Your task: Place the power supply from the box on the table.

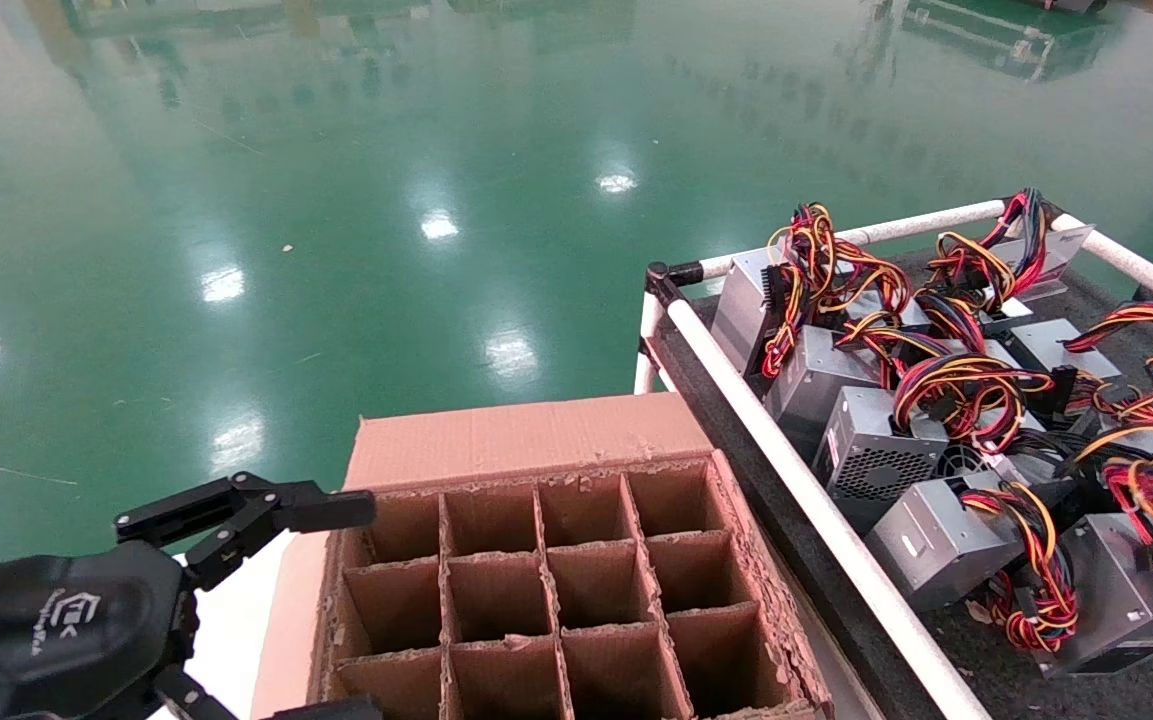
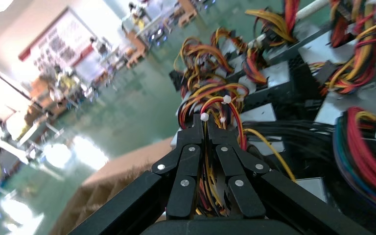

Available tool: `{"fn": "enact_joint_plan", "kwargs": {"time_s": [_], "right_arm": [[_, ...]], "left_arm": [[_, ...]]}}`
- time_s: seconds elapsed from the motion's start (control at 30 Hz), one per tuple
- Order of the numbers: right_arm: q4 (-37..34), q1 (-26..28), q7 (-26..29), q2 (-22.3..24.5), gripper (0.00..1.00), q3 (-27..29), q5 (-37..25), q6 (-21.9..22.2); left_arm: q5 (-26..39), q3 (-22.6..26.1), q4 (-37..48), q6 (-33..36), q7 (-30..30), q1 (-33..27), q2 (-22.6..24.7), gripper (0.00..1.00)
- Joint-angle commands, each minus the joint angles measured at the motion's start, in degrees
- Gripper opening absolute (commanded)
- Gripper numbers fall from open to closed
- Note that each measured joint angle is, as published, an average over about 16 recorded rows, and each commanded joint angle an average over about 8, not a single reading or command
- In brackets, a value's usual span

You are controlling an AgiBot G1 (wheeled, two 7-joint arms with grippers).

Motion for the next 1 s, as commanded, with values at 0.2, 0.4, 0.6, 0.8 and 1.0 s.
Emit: {"fn": "enact_joint_plan", "kwargs": {"time_s": [0.2, 0.4, 0.6, 0.8, 1.0], "right_arm": [[-0.02, 1.47, -0.98, -0.07, 1.0, -1.08, -1.87, -0.64], [0.02, 1.14, -0.82, -0.04, 1.0, -0.89, -1.52, -0.46], [0.04, 0.88, -0.7, -0.02, 1.0, -0.69, -1.19, -0.27], [0.08, 0.72, -0.63, 0.0, 1.0, -0.56, -0.96, -0.15], [0.64, 1.1, -0.01, 0.01, 1.0, -0.37, -0.59, -0.04]], "left_arm": [[0.0, -0.01, 0.01, -0.01, 0.0, 0.01, 0.0, 1.0], [0.0, -0.01, 0.01, -0.01, 0.0, 0.01, 0.0, 1.0], [0.0, 0.0, 0.01, -0.01, 0.0, 0.01, 0.0, 1.0], [0.0, 0.0, 0.01, -0.01, 0.0, 0.01, 0.0, 1.0], [0.0, 0.0, 0.01, -0.01, 0.0, 0.01, 0.0, 1.0]]}}
